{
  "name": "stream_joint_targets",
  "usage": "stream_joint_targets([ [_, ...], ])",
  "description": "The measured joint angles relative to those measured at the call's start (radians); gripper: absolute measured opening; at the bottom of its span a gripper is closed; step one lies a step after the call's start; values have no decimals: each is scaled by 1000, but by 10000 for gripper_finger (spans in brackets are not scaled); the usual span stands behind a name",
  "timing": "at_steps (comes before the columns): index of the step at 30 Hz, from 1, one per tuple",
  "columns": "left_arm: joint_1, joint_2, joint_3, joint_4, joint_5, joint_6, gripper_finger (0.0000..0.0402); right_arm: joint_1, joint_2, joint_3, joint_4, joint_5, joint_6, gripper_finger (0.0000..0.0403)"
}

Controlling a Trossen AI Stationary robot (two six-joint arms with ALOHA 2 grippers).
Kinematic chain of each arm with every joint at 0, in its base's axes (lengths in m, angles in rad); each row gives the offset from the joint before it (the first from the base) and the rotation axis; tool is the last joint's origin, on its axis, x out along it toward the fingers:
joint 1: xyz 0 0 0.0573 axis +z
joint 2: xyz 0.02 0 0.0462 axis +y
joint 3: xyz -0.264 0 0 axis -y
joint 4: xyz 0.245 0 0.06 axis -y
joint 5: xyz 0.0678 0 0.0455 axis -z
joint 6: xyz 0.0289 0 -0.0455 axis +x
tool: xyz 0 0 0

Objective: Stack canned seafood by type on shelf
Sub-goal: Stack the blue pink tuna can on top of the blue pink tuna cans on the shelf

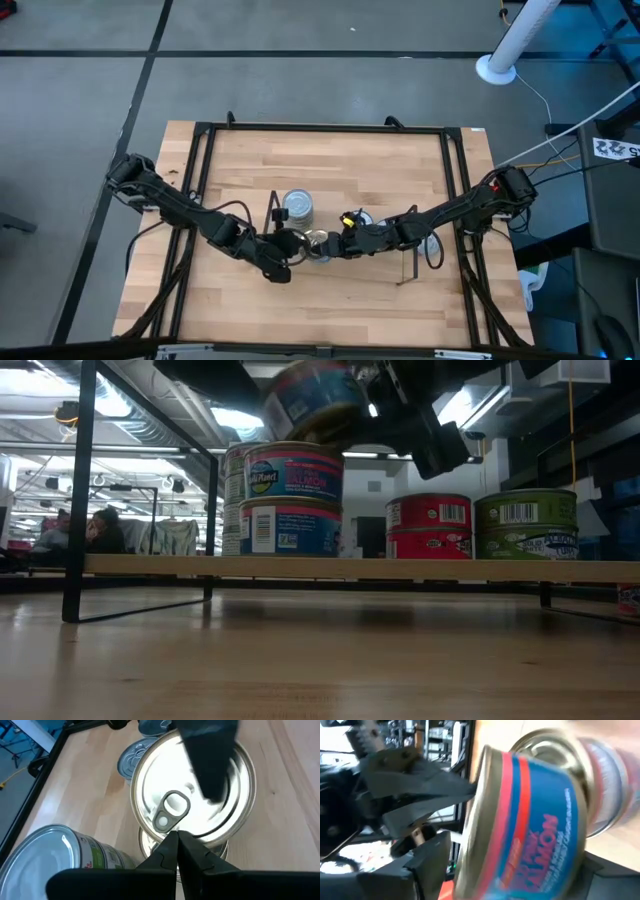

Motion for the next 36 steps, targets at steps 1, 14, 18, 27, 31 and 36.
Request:
stream_joint_targets([
  [1, 0, -5, 0, 0, 0, 1, 3, 0, 0, 0, -8, 15, 0, 282],
  [14, -29, -34, 0, 20, 1, -12, 3, 0, 0, 0, -31, 90, 25, 282],
  [18, -55, -34, 0, 100, 0, -29, 3, 0, 0, 0, -30, 105, 37, 282],
  [27, -101, 38, 0, 420, -3, 70, 3, 0, 0, 0, -13, 126, 37, 282],
  [31, -101, 102, 0, 507, -20, 100, 3, 0, 0, -1, -13, 129, 37, 282],
  [36, -105, 163, 0, 521, -98, 107, 3, 0, 0, -1, -12, 129, 37, 282],
])
